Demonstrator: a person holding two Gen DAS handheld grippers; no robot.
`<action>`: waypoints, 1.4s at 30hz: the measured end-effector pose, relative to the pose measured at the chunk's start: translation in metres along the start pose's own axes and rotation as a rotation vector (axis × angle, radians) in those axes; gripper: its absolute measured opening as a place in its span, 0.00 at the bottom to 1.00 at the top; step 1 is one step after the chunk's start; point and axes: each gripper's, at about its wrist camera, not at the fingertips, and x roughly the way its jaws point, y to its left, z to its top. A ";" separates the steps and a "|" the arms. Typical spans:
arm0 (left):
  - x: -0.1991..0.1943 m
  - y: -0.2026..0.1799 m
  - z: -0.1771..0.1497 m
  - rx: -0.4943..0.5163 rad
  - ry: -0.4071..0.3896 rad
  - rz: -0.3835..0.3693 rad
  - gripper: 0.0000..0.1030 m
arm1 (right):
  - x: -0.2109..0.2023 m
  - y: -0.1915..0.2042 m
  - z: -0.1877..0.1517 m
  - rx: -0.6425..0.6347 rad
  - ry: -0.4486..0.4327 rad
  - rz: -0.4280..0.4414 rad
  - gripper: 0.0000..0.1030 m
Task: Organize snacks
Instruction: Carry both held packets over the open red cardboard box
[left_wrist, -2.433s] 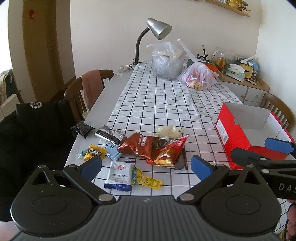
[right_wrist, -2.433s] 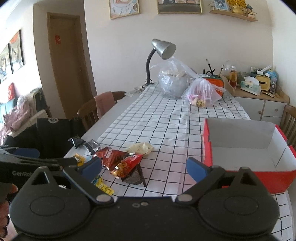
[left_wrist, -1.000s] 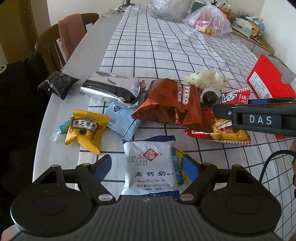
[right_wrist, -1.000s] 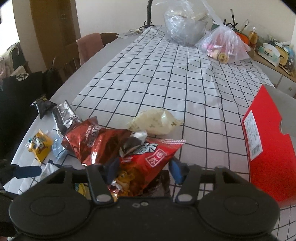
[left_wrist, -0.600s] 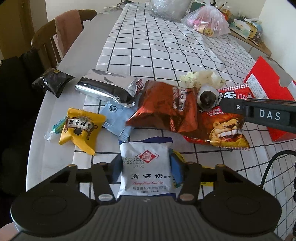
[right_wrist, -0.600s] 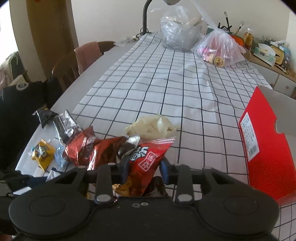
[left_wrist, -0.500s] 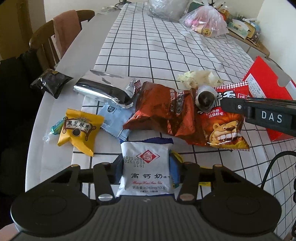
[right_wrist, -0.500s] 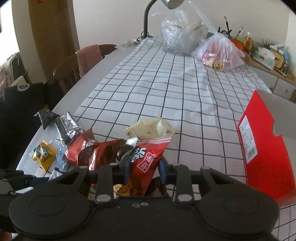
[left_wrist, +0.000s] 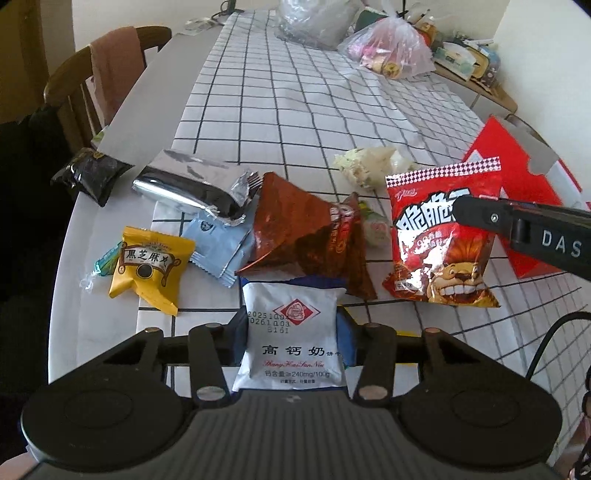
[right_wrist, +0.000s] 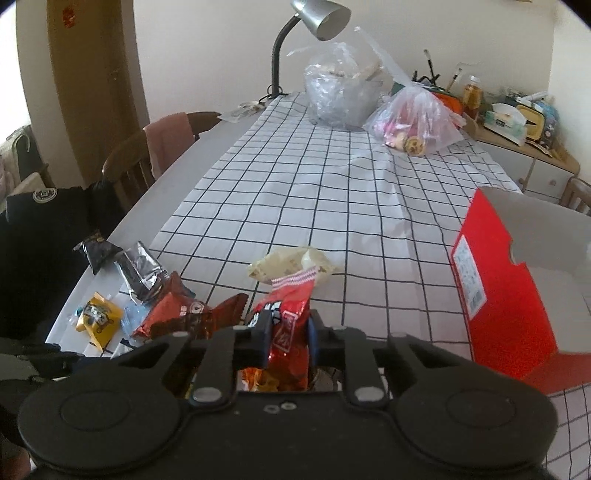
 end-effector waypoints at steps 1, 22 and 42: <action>-0.003 -0.001 0.000 0.005 -0.005 -0.009 0.45 | -0.004 -0.001 0.000 0.008 -0.005 -0.004 0.16; -0.071 -0.086 0.054 0.182 -0.118 -0.178 0.45 | -0.105 -0.062 0.020 0.158 -0.192 -0.118 0.16; -0.007 -0.291 0.106 0.268 -0.132 -0.160 0.45 | -0.105 -0.268 0.020 0.196 -0.192 -0.177 0.16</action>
